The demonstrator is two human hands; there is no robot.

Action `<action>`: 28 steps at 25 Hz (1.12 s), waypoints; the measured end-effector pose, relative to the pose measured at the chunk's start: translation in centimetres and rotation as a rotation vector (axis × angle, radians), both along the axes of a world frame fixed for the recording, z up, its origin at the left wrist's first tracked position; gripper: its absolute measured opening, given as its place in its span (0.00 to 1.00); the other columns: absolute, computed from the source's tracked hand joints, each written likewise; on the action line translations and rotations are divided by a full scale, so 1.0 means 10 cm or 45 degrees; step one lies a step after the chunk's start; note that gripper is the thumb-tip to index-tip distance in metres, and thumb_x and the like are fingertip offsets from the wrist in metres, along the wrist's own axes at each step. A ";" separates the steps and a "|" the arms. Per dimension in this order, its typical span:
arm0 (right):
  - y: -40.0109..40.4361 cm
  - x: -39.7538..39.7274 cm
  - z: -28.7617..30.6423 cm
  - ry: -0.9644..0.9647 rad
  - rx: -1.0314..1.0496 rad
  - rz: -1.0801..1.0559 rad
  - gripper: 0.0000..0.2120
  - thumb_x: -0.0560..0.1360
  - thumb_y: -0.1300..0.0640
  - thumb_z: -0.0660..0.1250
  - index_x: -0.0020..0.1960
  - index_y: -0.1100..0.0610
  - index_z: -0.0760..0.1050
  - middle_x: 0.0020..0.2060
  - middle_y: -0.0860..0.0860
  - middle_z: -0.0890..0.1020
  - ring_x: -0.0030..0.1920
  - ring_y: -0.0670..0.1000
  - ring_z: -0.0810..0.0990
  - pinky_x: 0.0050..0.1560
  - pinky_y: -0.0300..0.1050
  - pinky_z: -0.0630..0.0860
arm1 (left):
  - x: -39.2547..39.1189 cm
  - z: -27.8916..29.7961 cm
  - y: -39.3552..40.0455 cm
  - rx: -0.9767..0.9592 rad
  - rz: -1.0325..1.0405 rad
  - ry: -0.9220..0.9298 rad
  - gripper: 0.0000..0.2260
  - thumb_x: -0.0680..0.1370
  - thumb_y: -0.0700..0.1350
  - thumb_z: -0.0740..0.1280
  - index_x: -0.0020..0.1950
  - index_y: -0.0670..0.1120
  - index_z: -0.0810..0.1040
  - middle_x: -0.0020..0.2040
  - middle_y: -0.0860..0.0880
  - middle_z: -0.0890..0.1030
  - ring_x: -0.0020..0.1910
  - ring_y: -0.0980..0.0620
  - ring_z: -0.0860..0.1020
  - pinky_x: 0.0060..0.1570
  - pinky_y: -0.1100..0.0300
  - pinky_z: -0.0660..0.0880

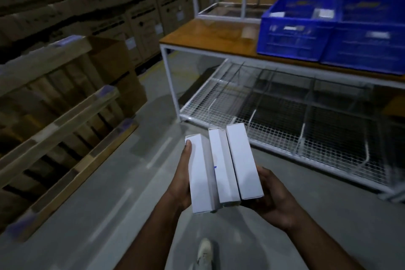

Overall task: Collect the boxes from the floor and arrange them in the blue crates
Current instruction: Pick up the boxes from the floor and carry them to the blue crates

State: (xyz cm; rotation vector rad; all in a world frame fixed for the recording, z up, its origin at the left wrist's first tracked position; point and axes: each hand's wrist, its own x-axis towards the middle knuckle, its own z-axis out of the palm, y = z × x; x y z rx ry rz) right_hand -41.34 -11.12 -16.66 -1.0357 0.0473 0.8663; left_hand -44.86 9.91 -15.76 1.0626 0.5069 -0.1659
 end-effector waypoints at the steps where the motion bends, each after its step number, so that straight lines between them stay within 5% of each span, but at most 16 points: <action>1: -0.03 0.11 0.03 0.043 0.046 -0.062 0.24 0.72 0.46 0.68 0.64 0.56 0.80 0.55 0.57 0.83 0.48 0.57 0.81 0.50 0.56 0.77 | 0.21 0.01 -0.03 -0.012 -0.047 0.001 0.31 0.78 0.70 0.52 0.64 0.49 0.80 0.56 0.41 0.85 0.50 0.42 0.84 0.55 0.43 0.78; 5: -0.10 0.55 0.15 0.054 0.117 -0.325 0.20 0.76 0.49 0.63 0.64 0.55 0.81 0.63 0.57 0.81 0.60 0.61 0.79 0.62 0.64 0.73 | 1.01 0.07 -0.11 -0.079 -0.262 -0.050 0.34 0.75 0.72 0.54 0.65 0.50 0.80 0.62 0.40 0.83 0.58 0.39 0.82 0.57 0.42 0.77; 8: -0.17 0.83 0.30 0.002 0.102 -0.492 0.18 0.78 0.50 0.58 0.59 0.53 0.84 0.62 0.57 0.82 0.58 0.58 0.82 0.59 0.62 0.76 | 1.58 0.17 -0.18 -0.179 -0.486 0.019 0.37 0.74 0.74 0.53 0.66 0.49 0.81 0.62 0.39 0.82 0.56 0.39 0.82 0.53 0.43 0.78; 11: -0.29 1.11 0.33 -0.056 0.073 -0.602 0.20 0.83 0.50 0.53 0.68 0.53 0.77 0.66 0.56 0.79 0.63 0.58 0.80 0.57 0.57 0.77 | 2.11 0.27 -0.34 -0.308 -0.781 0.139 0.41 0.70 0.79 0.52 0.63 0.50 0.82 0.60 0.39 0.81 0.51 0.37 0.80 0.46 0.45 0.78; 13: -0.43 1.27 0.29 -0.069 0.039 -0.702 0.21 0.84 0.49 0.53 0.72 0.52 0.73 0.69 0.56 0.77 0.65 0.58 0.77 0.60 0.57 0.72 | 2.37 0.30 -0.52 -0.333 -0.876 0.145 0.41 0.70 0.79 0.51 0.60 0.50 0.84 0.58 0.38 0.82 0.50 0.37 0.81 0.50 0.43 0.74; 18: -0.89 1.71 0.19 -0.139 0.059 -0.792 0.22 0.83 0.46 0.55 0.74 0.51 0.70 0.70 0.55 0.76 0.70 0.59 0.73 0.68 0.62 0.68 | 3.01 0.27 -1.13 -0.257 -0.860 0.016 0.37 0.73 0.73 0.55 0.69 0.47 0.78 0.64 0.37 0.80 0.62 0.35 0.79 0.61 0.37 0.75; 22: -1.44 2.32 0.06 -0.212 0.088 -0.790 0.41 0.68 0.41 0.77 0.76 0.48 0.66 0.71 0.52 0.75 0.71 0.57 0.73 0.70 0.65 0.68 | 3.64 0.27 -1.71 -0.113 -0.812 -0.029 0.36 0.78 0.71 0.48 0.57 0.47 0.86 0.57 0.39 0.84 0.51 0.38 0.84 0.55 0.44 0.77; 25: -1.87 2.89 0.14 -0.186 0.081 -0.849 0.54 0.57 0.42 0.84 0.76 0.51 0.64 0.70 0.52 0.75 0.70 0.57 0.74 0.67 0.61 0.73 | 4.20 0.37 -2.22 0.096 -0.656 -0.188 0.22 0.80 0.59 0.59 0.47 0.41 0.79 0.44 0.38 0.79 0.40 0.39 0.76 0.45 0.48 0.74; 28: -2.25 3.45 0.41 -0.266 0.106 -0.845 0.53 0.53 0.42 0.85 0.74 0.52 0.68 0.67 0.53 0.79 0.67 0.55 0.77 0.60 0.54 0.79 | 4.76 0.53 -2.58 0.313 -0.477 -0.339 0.11 0.76 0.49 0.67 0.50 0.42 0.73 0.42 0.42 0.75 0.36 0.47 0.74 0.37 0.53 0.72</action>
